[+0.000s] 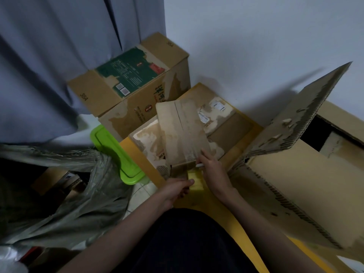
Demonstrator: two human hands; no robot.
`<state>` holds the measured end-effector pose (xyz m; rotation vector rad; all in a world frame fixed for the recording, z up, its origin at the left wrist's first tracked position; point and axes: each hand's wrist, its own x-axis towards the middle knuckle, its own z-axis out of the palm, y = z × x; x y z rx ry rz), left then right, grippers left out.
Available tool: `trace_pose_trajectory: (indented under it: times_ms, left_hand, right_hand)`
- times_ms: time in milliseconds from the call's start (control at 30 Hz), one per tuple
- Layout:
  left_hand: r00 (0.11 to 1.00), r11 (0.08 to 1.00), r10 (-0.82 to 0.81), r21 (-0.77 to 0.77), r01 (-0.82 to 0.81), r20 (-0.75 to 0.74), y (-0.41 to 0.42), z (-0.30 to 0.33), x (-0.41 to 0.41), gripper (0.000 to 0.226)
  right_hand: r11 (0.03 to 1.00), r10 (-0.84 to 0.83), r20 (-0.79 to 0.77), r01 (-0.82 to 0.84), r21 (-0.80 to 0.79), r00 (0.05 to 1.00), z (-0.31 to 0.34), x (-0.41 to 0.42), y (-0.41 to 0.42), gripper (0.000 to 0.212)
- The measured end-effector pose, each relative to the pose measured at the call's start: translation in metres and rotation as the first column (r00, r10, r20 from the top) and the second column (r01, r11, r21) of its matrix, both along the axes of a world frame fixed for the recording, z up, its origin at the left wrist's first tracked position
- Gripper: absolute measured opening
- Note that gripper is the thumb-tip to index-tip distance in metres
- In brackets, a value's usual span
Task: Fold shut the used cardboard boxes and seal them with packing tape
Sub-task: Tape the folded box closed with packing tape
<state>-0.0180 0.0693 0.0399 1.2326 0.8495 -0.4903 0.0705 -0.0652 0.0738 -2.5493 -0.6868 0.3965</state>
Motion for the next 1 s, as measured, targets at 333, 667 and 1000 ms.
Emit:
trace_pose_trajectory:
  times_ms: [333, 667, 1000]
  left_hand:
    - [0.997, 0.997, -0.077, 0.012, 0.077, -0.020, 0.007, 0.001, -0.003, 0.015]
    - [0.989, 0.988, -0.150, 0.041, 0.150, -0.003, 0.011, 0.010, -0.008, 0.019]
    - [0.954, 0.950, -0.300, 0.093, 0.297, 0.022, 0.012, 0.033, -0.030, 0.020]
  right_hand:
    - [1.000, -0.006, 0.162, 0.005, 0.006, 0.987, -0.007, 0.011, -0.009, 0.034]
    - [0.946, -0.279, -0.091, 0.290, 0.142, 0.956, -0.050, -0.074, -0.057, 0.016]
    - [0.797, -0.571, -0.354, 0.603, -0.024, 0.740, -0.151, -0.123, -0.119, 0.032]
